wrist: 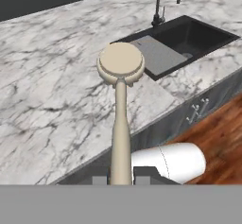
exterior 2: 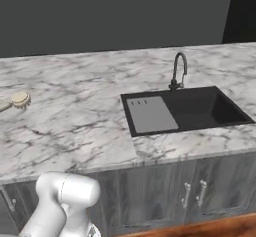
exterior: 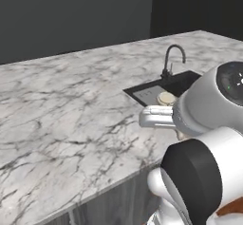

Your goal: Locate and retrieve the dish brush and soap dispenser from the cabinet. Place them next to the sink.

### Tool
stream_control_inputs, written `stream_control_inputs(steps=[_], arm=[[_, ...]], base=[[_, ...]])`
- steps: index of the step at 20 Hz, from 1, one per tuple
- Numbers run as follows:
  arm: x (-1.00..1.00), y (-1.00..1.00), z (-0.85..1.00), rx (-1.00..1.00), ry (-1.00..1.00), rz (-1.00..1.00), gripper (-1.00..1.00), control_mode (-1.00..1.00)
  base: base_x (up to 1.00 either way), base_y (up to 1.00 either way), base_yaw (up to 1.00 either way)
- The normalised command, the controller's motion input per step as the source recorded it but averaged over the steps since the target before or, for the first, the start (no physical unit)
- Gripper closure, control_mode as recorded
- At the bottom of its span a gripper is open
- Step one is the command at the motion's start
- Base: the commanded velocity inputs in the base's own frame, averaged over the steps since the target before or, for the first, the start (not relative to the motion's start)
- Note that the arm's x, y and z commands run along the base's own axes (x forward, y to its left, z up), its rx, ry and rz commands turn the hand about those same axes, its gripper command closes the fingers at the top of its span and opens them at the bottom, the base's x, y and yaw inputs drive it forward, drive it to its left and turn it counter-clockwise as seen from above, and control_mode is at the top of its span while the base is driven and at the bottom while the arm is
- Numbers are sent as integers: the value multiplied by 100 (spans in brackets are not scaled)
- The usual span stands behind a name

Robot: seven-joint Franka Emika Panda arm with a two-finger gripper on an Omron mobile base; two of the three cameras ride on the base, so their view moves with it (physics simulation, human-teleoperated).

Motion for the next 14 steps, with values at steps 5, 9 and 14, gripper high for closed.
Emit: stream_control_inputs(steps=[5, 9, 14], arm=[[0, 0, 0, 0, 0, 0, 100, 100], [0, 0, 0, 0, 0, 0, 100, 100], [0, 0, 0, 0, 0, 0, 100, 100]], base=[[68, 5, 24], [64, -12, 29], [25, -40, 20]])
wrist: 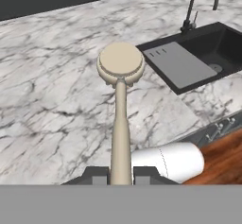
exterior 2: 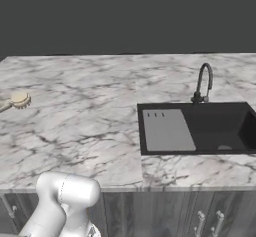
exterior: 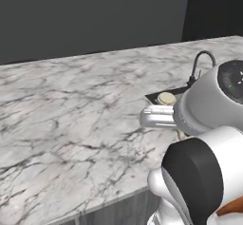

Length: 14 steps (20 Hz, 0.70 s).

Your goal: Locate and retrieve the dish brush and soap dispenser from the cabinet. Place them next to the sink.

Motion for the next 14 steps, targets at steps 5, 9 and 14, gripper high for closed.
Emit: stream_control_inputs(steps=[5, 9, 14], arm=[[0, 0, 0, 0, 0, 0, 100, 100], [0, 0, 0, 0, 0, 0, 100, 100], [83, -45, -20, 5, 10, 0, 100, -100]], base=[[0, -3, 2], [4, -1, 0], [0, 0, 0]])
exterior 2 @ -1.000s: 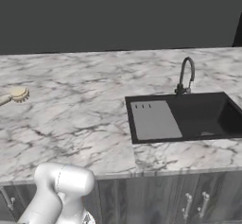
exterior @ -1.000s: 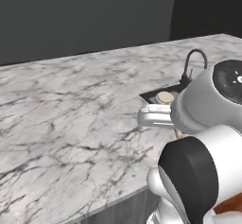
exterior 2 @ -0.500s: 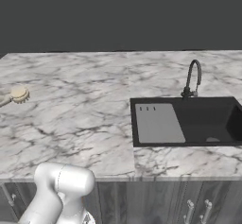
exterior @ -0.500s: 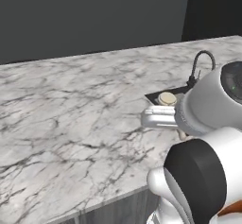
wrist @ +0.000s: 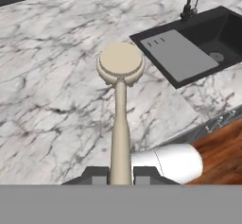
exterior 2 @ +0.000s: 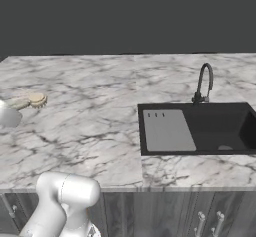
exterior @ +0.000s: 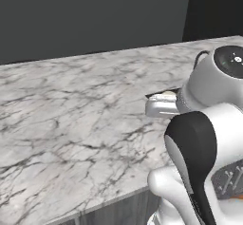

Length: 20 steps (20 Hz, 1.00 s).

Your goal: Locate and retrieve the dish brush and soap dispenser from the cabinet. Place them next to the sink.

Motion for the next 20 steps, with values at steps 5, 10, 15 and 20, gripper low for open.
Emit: stream_control_inputs(steps=[5, 10, 15, 20], arm=[[100, -60, -30, 8, 15, 0, 100, -100], [100, -49, -49, -1, 16, 0, 100, -100], [100, -33, -69, -16, 16, 0, 100, -100], [100, -32, -66, -1, -1, 0, 100, -100]], base=[[0, 0, 0], [0, 0, 0], [0, 0, 0], [0, 0, 0]])
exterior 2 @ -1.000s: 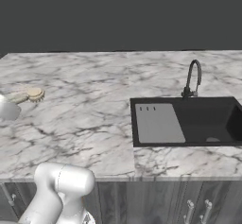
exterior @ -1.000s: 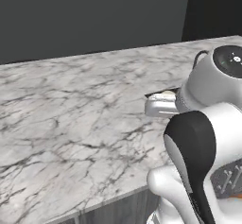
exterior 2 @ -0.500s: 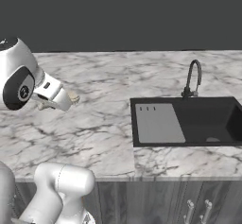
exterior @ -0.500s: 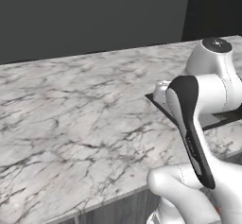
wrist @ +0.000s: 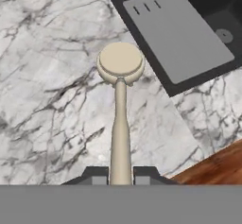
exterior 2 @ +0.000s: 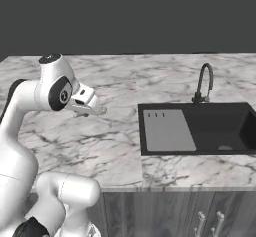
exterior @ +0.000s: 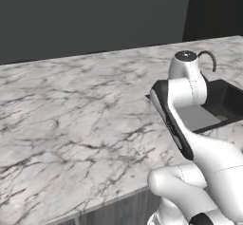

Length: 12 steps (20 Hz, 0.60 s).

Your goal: Locate and retrieve the dish brush and soap dispenser from the cabinet. Place them next to the sink.

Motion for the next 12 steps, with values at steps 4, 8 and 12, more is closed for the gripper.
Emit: stream_control_inputs(steps=[4, 8, 12], arm=[[100, -32, -62, 14, -2, 0, 100, -100], [100, -14, -46, 9, -1, 1, 100, -100], [96, -10, -12, -5, 10, 7, 100, -100]], base=[[0, 0, 0], [0, 0, 0], [0, 0, 0]])
